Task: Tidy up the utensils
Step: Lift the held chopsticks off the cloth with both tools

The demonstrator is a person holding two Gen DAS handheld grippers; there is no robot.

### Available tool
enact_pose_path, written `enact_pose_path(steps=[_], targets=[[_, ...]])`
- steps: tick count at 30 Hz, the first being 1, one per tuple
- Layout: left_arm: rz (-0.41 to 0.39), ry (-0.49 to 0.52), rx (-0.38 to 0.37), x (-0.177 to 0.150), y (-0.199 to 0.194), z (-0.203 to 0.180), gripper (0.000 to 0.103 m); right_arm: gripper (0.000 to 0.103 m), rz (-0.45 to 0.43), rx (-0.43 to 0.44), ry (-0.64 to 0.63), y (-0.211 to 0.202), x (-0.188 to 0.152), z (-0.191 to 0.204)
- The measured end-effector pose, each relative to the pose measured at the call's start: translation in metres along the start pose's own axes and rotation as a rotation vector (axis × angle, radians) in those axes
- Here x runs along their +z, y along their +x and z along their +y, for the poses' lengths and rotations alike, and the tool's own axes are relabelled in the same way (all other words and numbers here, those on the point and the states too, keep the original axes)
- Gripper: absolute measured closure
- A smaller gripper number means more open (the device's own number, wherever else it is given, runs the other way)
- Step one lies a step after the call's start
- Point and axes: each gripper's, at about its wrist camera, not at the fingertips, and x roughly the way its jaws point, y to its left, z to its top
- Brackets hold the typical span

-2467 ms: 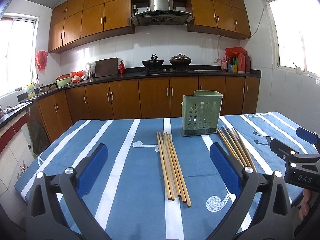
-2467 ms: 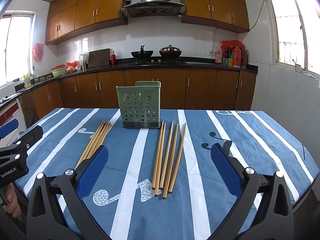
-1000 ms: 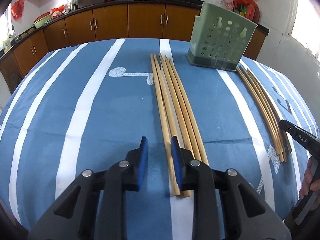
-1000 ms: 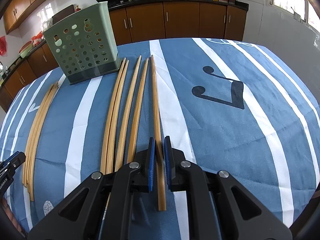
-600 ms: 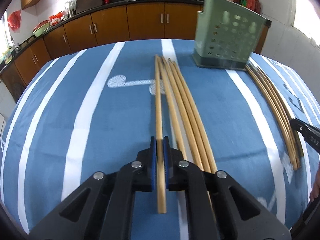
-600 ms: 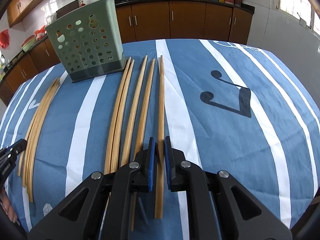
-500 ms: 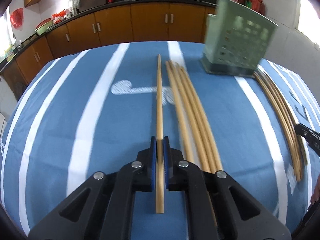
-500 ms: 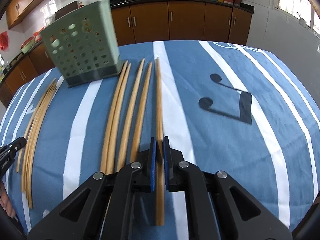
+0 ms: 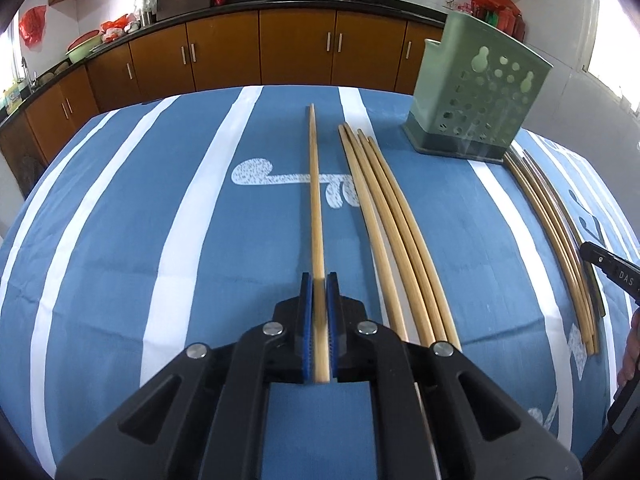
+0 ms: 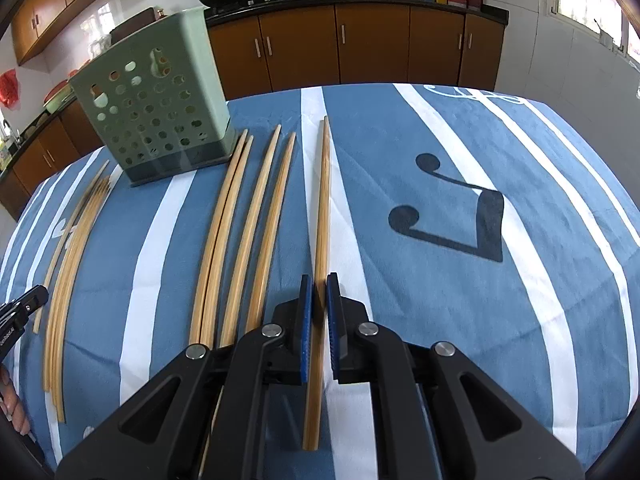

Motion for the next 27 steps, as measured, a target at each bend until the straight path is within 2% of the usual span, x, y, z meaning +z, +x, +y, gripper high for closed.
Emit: enact_pose_path(steps=[6,10,20,24,25,27], targets=[[0.0,0.006,-0.001,-0.006,-0.004,0.0,0.095,0.095,-0.009,-0.016,-0.025,-0.003,-0.005,0.002],[0.005,0.007,-0.007,-0.007,-0.008,0.0,0.095,0.095,-0.013,0.003,0.001,-0.008,-0.004,-0.003],[-0.109,-0.014,-0.014,0.007,-0.048,0.008,0.096,0.095,-0.124,0.026,-0.002,-0.047,0.004,-0.005],[-0.126,-0.008,-0.008,0.011,-0.053,0.007,0.096,0.095,-0.092,0.035,-0.003,-0.041,0.001,-0.007],[-0.123,-0.007,-0.005,0.011,-0.052,0.007,0.096,0.093,-0.067,0.044,0.003,-0.037,-0.001,-0.008],[-0.109,-0.007,-0.003,0.009,-0.048,0.006,0.096,0.069,-0.037,0.045,0.008,-0.031,-0.007,-0.01]])
